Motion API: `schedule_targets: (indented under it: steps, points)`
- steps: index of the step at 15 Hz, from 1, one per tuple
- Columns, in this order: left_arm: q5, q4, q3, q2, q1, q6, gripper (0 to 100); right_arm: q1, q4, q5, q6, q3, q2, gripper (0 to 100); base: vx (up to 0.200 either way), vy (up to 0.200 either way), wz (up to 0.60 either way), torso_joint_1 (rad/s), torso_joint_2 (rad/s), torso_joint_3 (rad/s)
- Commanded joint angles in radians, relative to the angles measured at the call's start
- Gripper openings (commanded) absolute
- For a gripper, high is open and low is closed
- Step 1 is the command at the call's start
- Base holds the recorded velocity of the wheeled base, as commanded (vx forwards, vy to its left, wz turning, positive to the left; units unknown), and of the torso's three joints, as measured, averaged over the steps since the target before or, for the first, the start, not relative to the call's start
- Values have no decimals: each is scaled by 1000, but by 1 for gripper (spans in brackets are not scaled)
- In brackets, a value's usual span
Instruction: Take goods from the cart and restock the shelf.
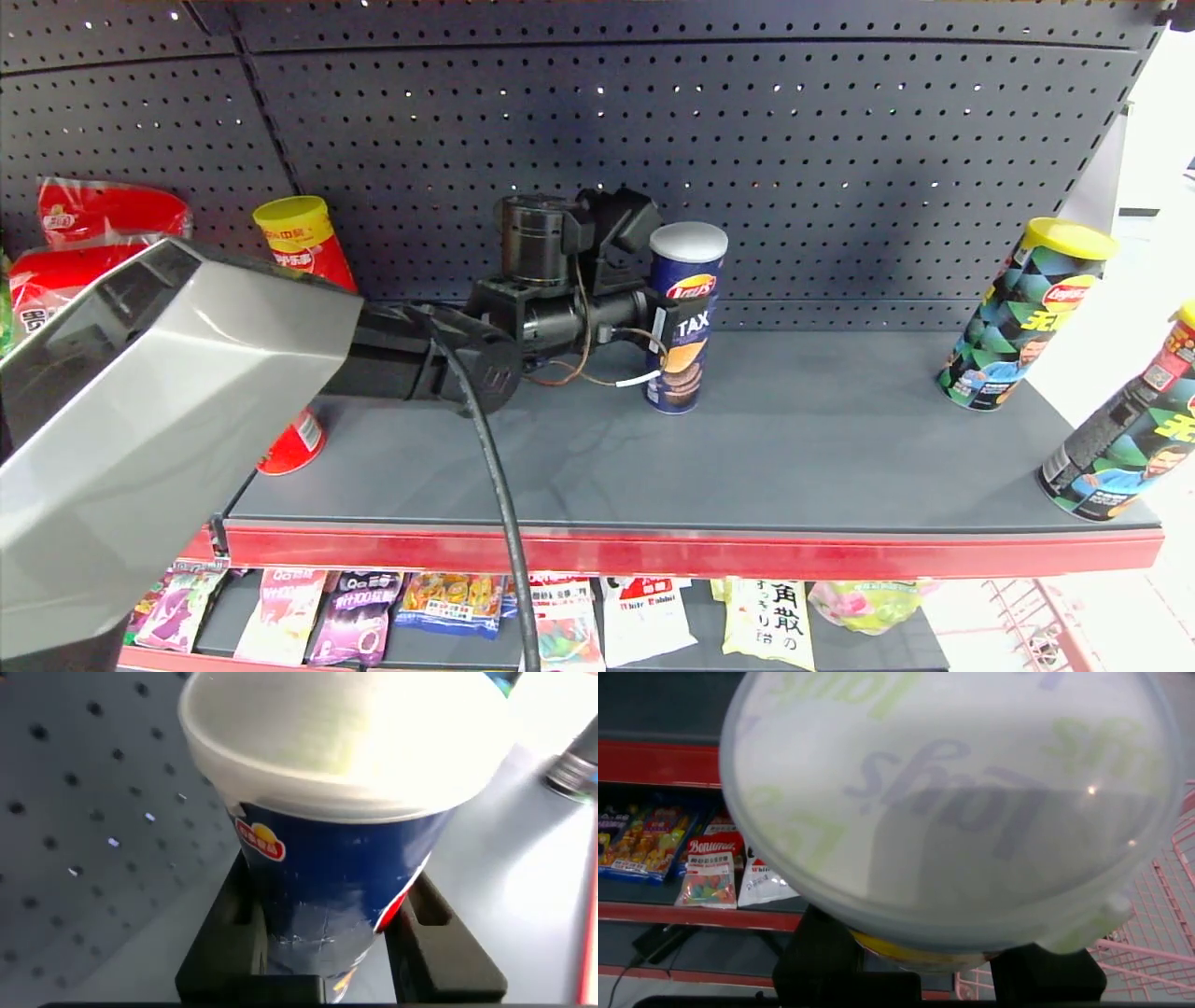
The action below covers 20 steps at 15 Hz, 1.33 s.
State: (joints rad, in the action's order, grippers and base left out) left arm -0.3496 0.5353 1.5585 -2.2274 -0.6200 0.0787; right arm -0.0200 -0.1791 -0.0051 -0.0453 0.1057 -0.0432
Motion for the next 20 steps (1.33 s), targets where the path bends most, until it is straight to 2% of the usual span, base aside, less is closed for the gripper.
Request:
schedule_targets:
  steps: [1, 2, 5, 7, 8, 11, 15, 17, 20]
  points:
    - [-54, 2, -150, 121, 11, 0, 0, 0, 0, 1, -1, -1, -1, 0, 0, 0, 0, 0, 0, 0]
    - [-77, 5, -221, 173, 20, 6, 0, 0, 0, 1, -1, 0, -1, 0, 0, 0, 0, 0, 0, 0]
    - [-141, 3, -333, 296, 22, 6, 0, 0, 0, 1, -1, 0, -1, 0, 0, 0, 0, 0, 0, 0]
    - [-154, 5, -431, 345, 22, 7, 0, 0, 0, 1, -2, 0, -1, 0, 0, 0, 0, 0, 0, 0]
    - [-154, 5, -449, 351, 22, 12, 0, 0, 0, 1, -2, 0, -1, 0, 0, 0, 0, 0, 0, 0]
    - [-190, 112, -534, 356, 26, 27, 0, 0, 0, 1, -2, 0, -1, 0, 0, 0, 0, 0, 0, 0]
    - [-207, 147, -588, 365, 32, 36, 0, 0, -2, 1, -2, 0, -1, 0, 0, 0, 0, 0, 0, 0]
    - [-215, 144, -591, 368, 55, 58, 0, 0, -2, 1, -4, 0, -1, 0, 0, 0, 0, 0, 0, 0]
    - [-226, 144, -600, 371, 80, 65, 0, 0, -2, 1, -2, 0, -1, 0, 0, 0, 0, 0, 0, 0]
